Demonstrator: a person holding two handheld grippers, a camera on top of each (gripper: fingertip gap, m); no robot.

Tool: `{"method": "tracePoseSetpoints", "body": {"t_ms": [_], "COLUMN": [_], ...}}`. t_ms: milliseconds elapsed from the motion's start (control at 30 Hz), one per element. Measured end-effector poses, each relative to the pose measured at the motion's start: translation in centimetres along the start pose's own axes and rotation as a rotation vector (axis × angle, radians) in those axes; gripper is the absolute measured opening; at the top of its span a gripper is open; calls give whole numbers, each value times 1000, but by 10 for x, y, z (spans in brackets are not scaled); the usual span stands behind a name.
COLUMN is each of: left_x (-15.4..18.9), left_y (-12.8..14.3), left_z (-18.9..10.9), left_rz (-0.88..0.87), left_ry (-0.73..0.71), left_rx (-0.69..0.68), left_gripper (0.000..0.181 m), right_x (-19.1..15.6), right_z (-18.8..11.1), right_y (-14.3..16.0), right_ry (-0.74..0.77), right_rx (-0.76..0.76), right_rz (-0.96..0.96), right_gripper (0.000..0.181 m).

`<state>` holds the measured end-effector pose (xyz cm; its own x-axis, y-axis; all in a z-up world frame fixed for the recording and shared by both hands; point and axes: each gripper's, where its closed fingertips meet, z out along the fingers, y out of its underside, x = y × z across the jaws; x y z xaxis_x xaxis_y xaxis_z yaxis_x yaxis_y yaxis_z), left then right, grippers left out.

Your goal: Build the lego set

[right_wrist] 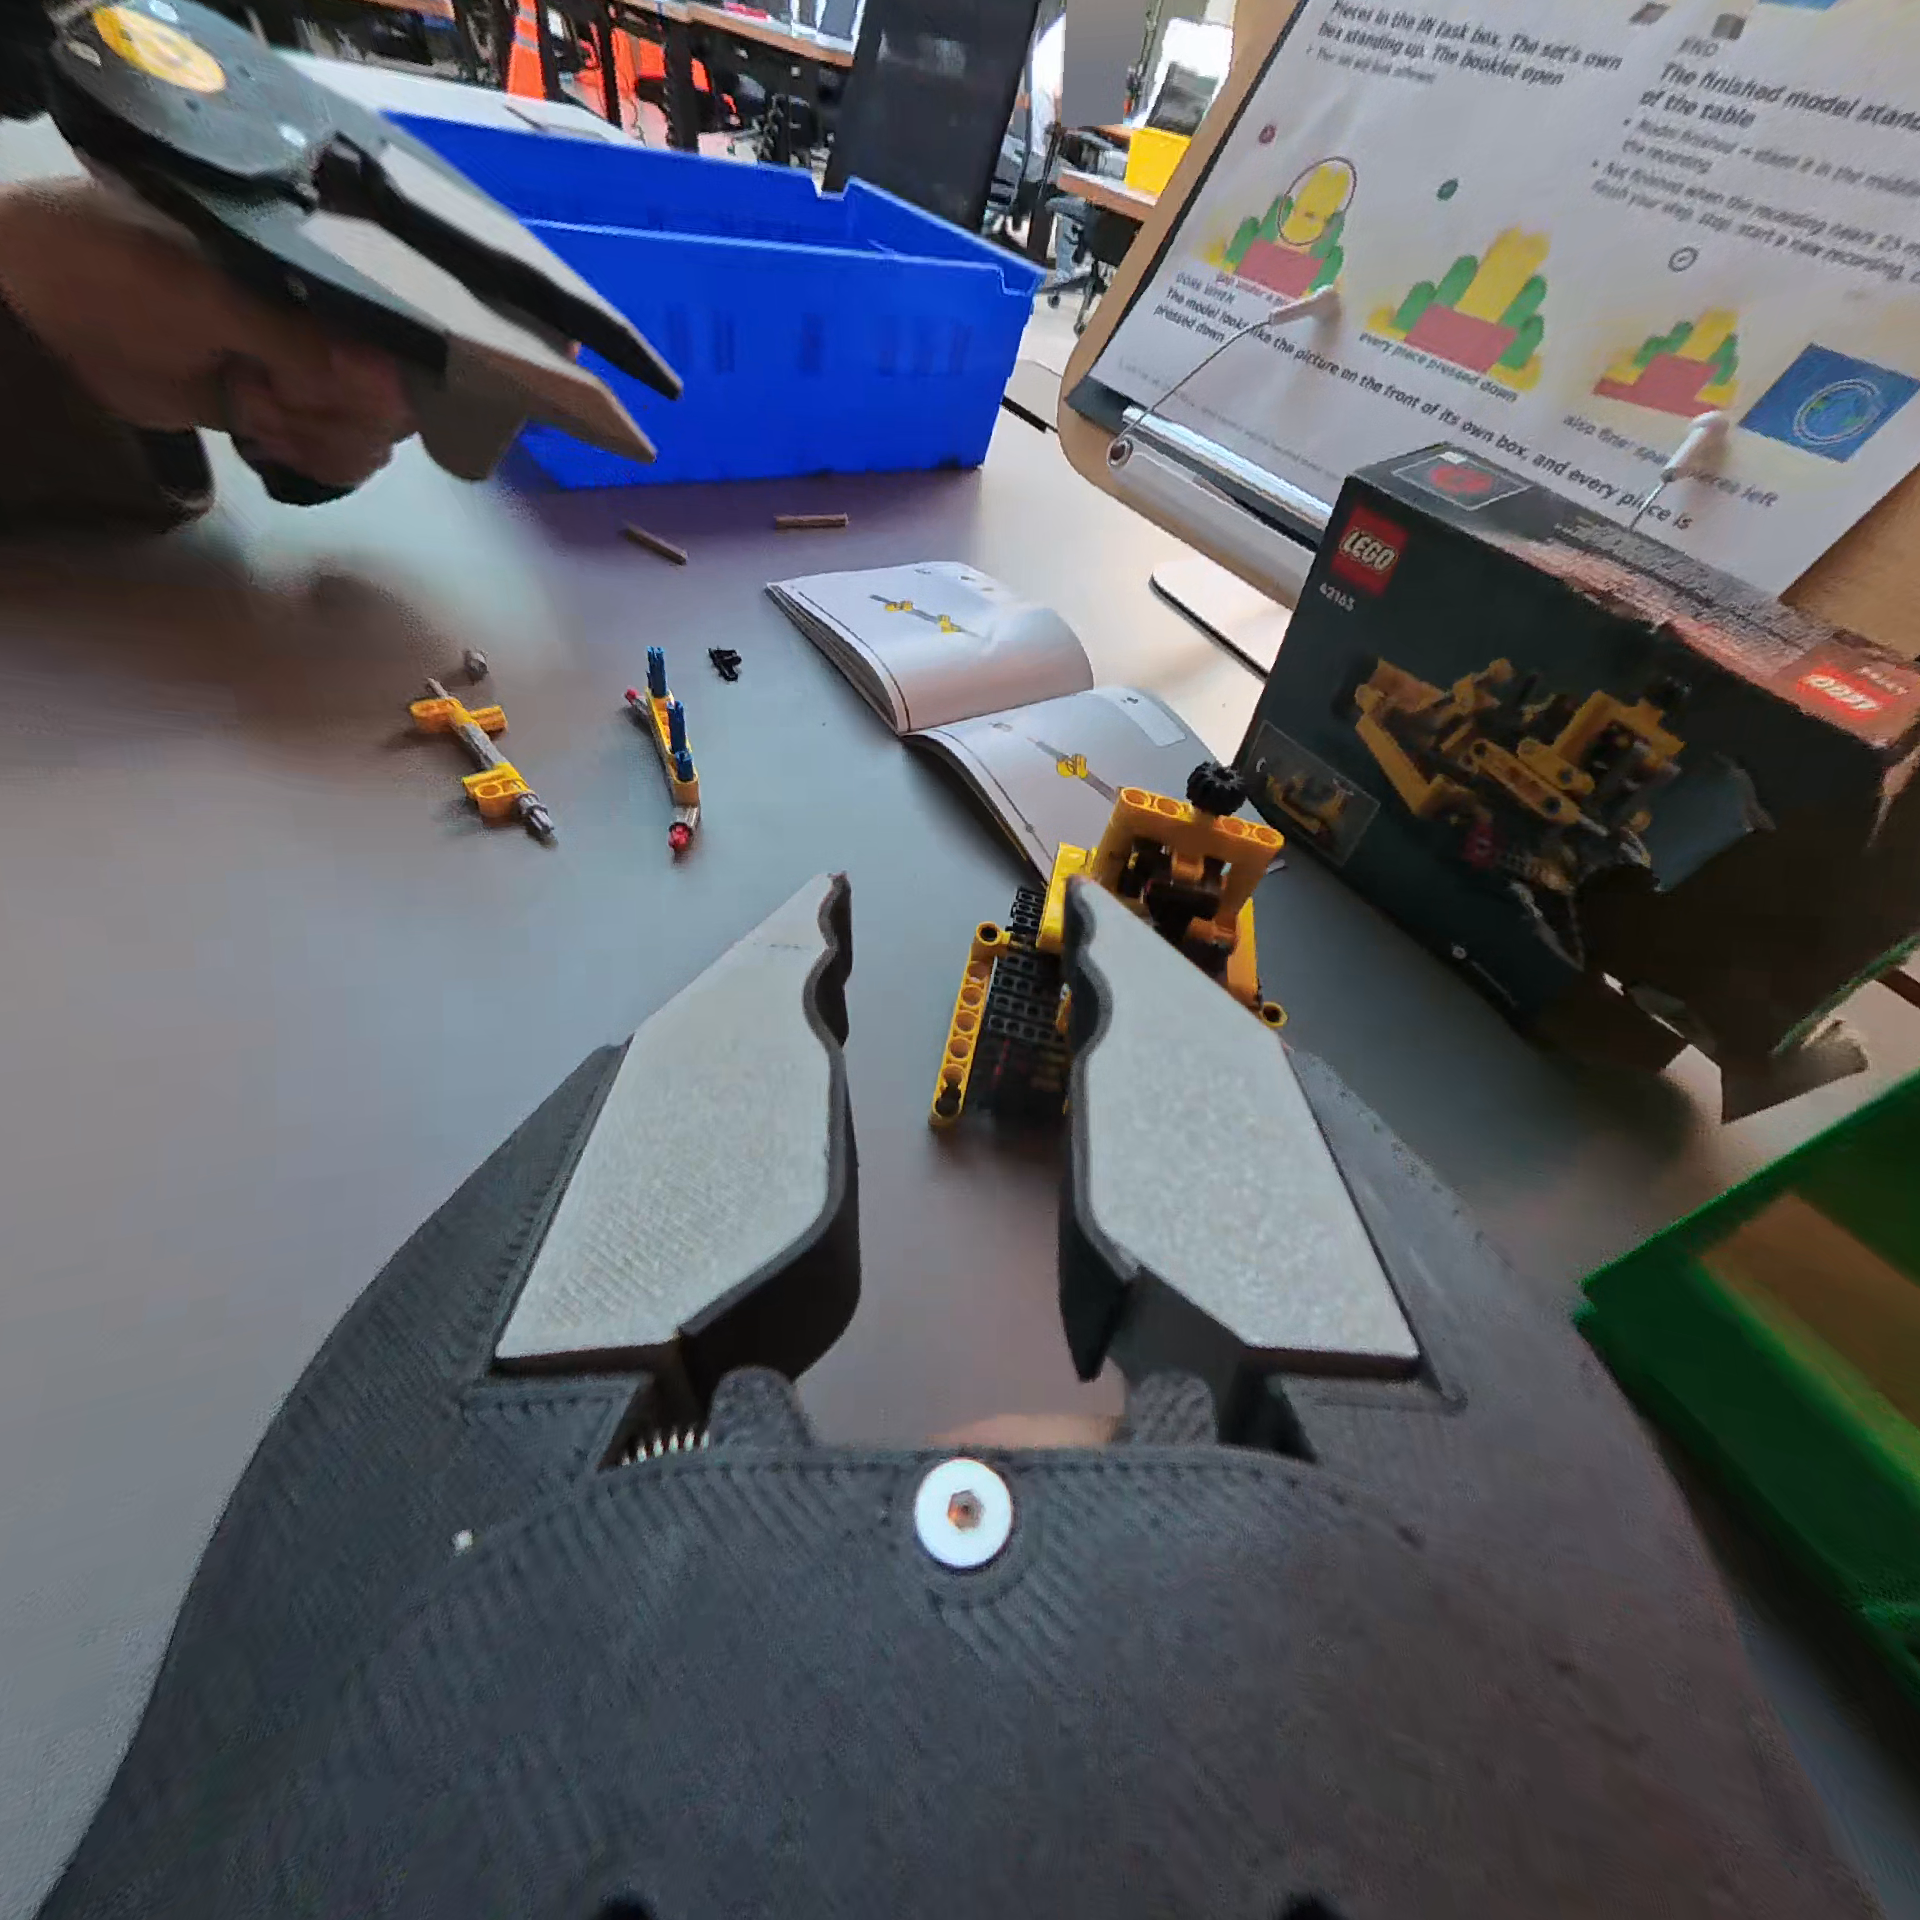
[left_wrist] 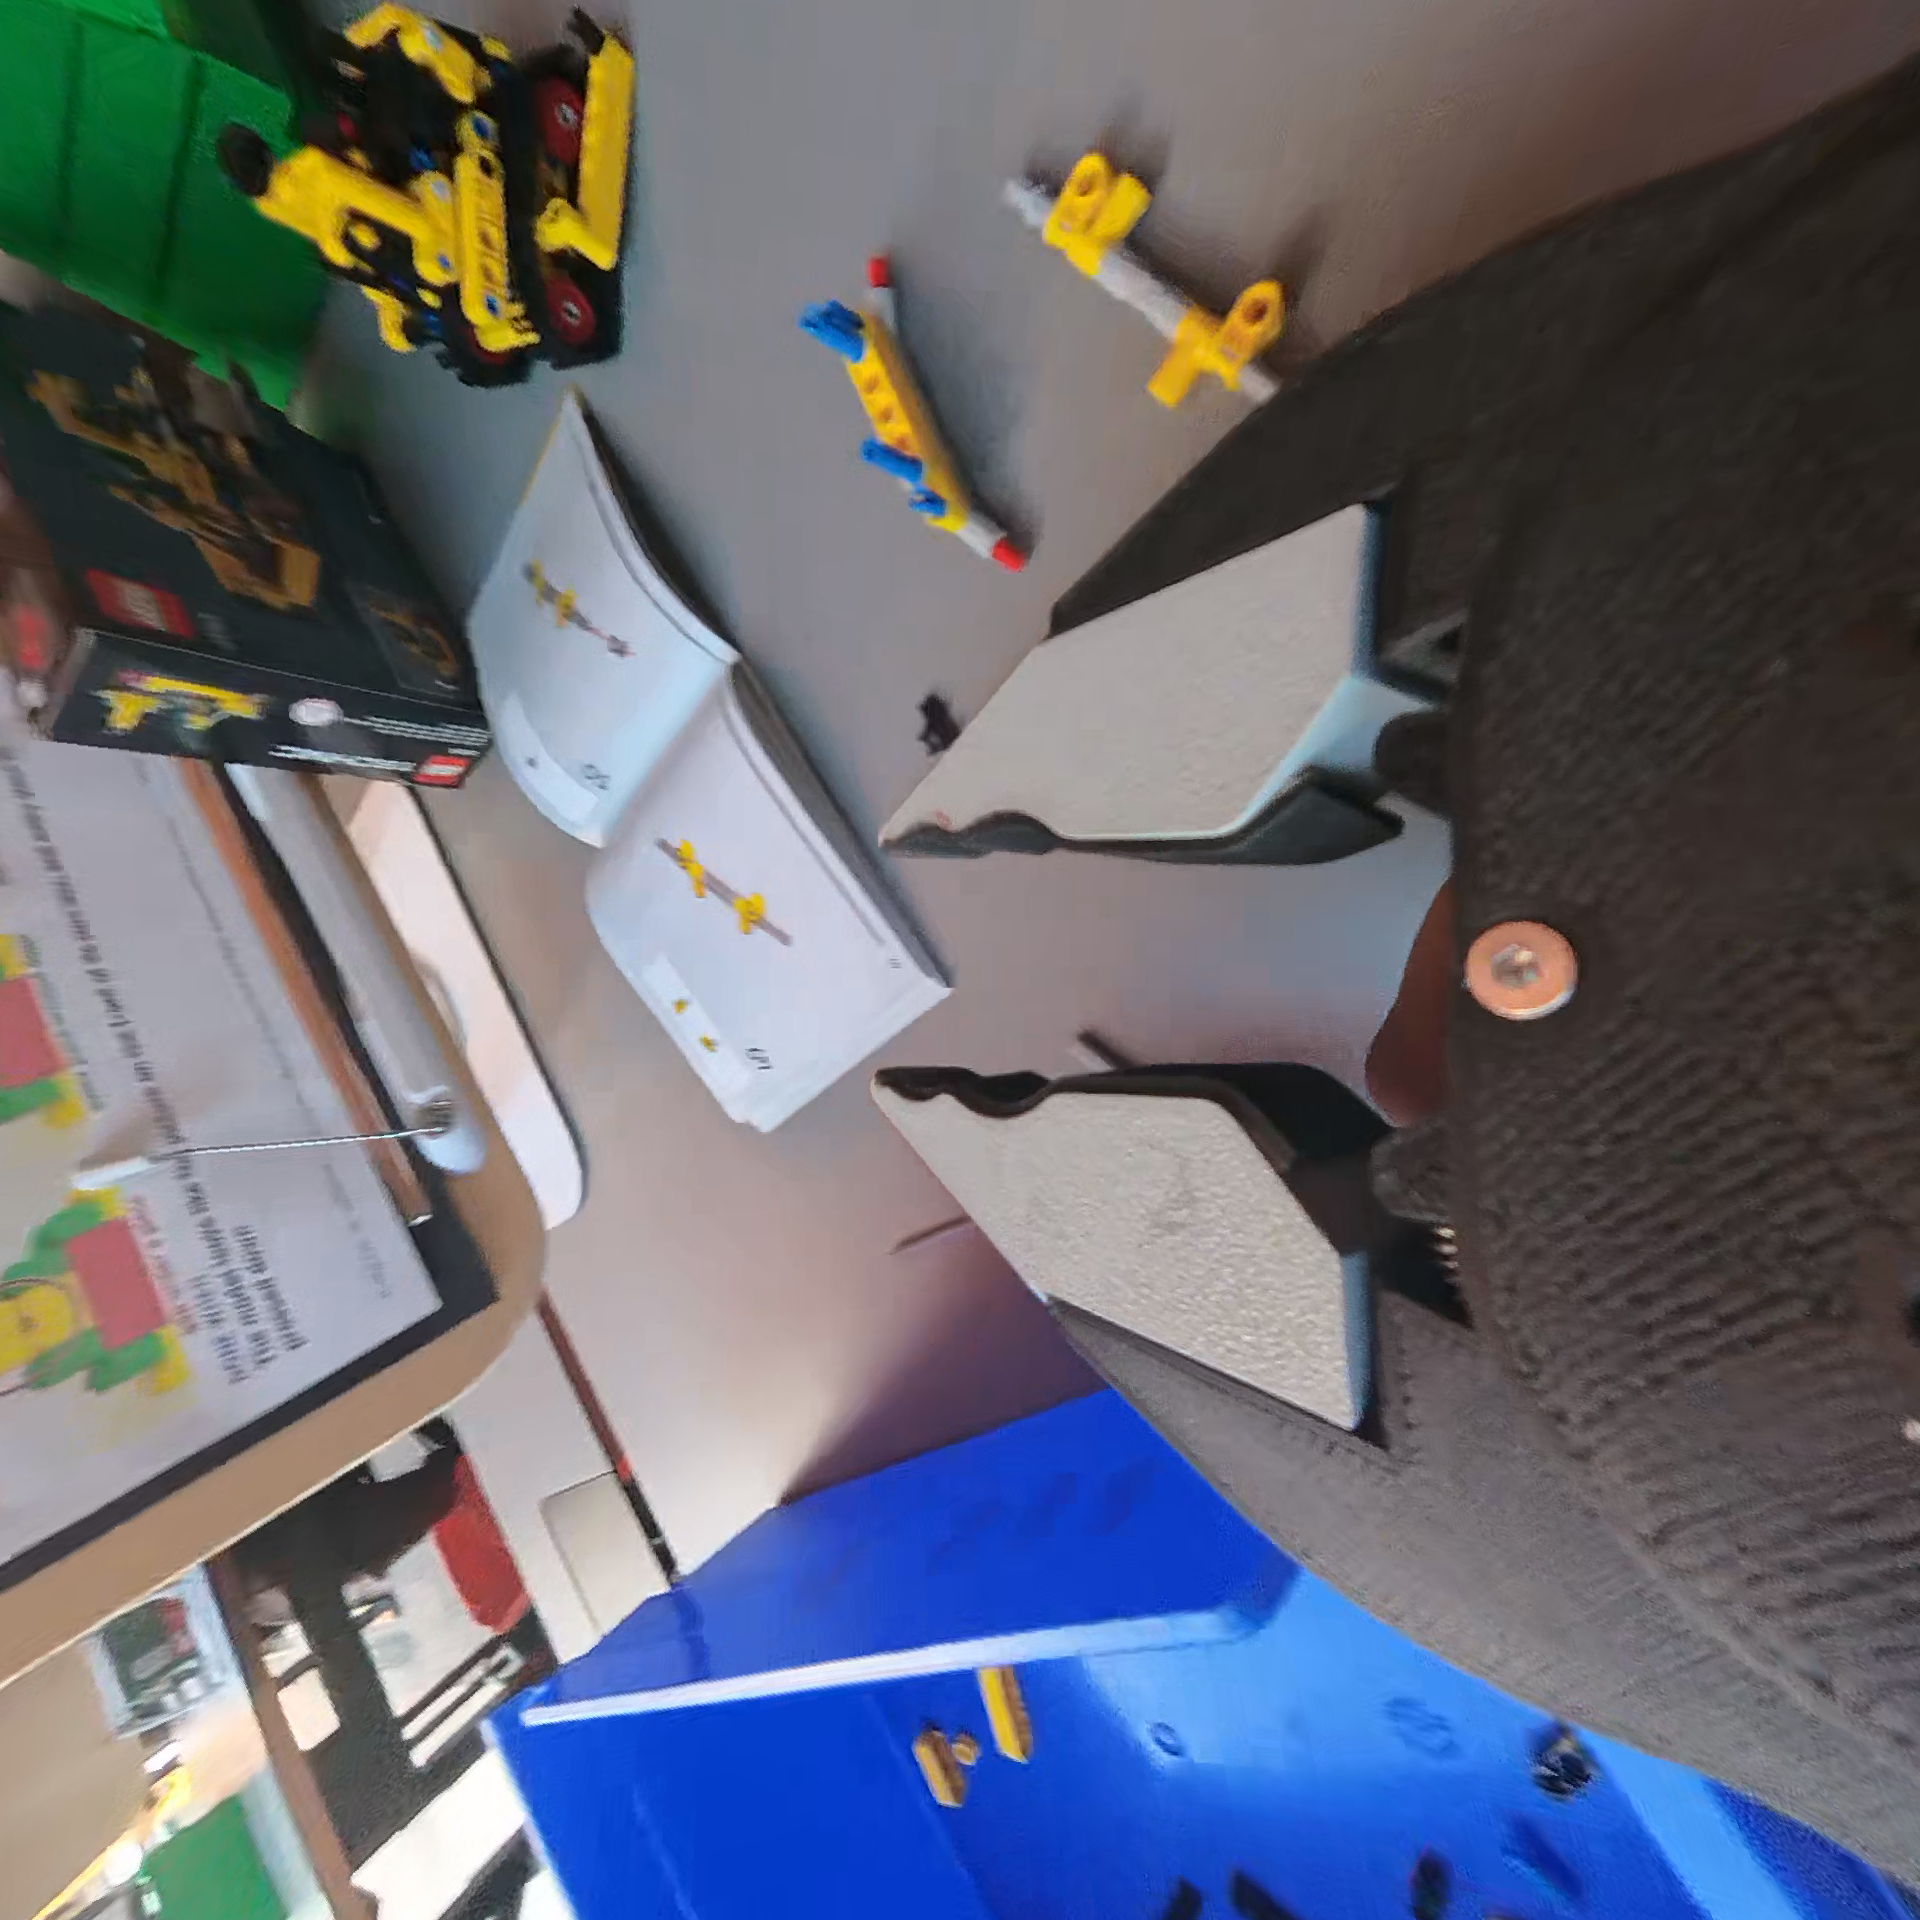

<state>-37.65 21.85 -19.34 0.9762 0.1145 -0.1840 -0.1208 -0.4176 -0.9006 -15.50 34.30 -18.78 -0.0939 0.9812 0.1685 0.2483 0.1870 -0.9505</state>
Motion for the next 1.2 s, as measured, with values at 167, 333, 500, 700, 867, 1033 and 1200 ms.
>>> {"method": "tracePoseSetpoints", "body": {"t_ms": [167,333,500,700,867,1033,1200], "left_x": [-7,-6,-9,-5,-8,-10,-12], "left_y": [-2,-7,-2,-2,-1,0,0], "left_z": [5,-3,1,-2,-2,-1,0], "left_rz": [62,-13,-124,-78,-53,-27,-17], "left_ry": [-37,-9,31,29,-15,-47,-68], "left_rx": [69,149,110,116,105,99,95], "left_gripper": [37,30,32,31,30,29,28], "right_x": [9,11,-1,-37,-47,-45,-43], "right_z": [-4,-4,-4,0,2,3,1], "right_y": [-5,-6,-8,-6,-2,-1,-3], "right_ry": [15,-21,-55,-122,-114,-100,-100], "right_rx": [57,78,84,37,11,1,13], "right_rz": [56,93,66,-67,-156,-163,-130], "right_gripper": [36,35,35,36,35,34,33]}}
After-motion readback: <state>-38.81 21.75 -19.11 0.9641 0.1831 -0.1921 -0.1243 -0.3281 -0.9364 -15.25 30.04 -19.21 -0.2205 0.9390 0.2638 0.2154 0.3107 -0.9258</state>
